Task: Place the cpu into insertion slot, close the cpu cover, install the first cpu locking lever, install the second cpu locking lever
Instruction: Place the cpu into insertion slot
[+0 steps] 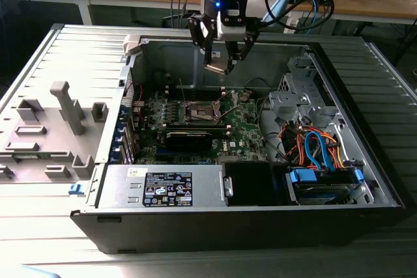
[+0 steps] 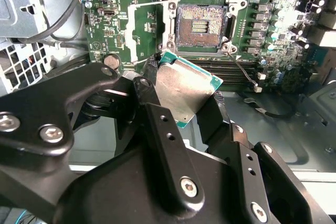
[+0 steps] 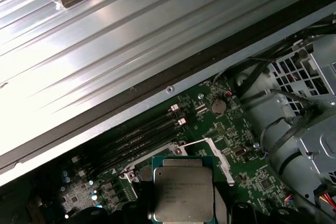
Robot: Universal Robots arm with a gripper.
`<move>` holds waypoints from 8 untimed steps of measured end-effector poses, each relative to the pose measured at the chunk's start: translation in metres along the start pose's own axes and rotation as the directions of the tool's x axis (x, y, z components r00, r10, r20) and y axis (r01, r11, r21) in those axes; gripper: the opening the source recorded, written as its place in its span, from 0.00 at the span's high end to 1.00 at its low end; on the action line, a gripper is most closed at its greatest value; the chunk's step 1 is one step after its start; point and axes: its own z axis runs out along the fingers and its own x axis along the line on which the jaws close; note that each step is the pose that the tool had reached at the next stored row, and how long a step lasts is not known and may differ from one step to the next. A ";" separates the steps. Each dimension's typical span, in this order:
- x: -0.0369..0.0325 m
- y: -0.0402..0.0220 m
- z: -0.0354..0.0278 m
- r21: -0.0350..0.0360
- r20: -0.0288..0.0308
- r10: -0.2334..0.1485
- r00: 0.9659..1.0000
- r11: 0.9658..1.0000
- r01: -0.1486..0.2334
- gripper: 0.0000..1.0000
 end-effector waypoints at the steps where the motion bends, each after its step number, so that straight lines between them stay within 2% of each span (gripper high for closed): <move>1: 0.0000 0.0000 0.0001 0.000 0.000 0.001 1.000 1.000 -0.001 0.45; 8: 0.0000 0.0000 0.0006 0.002 0.001 0.010 1.000 1.000 -0.010 0.45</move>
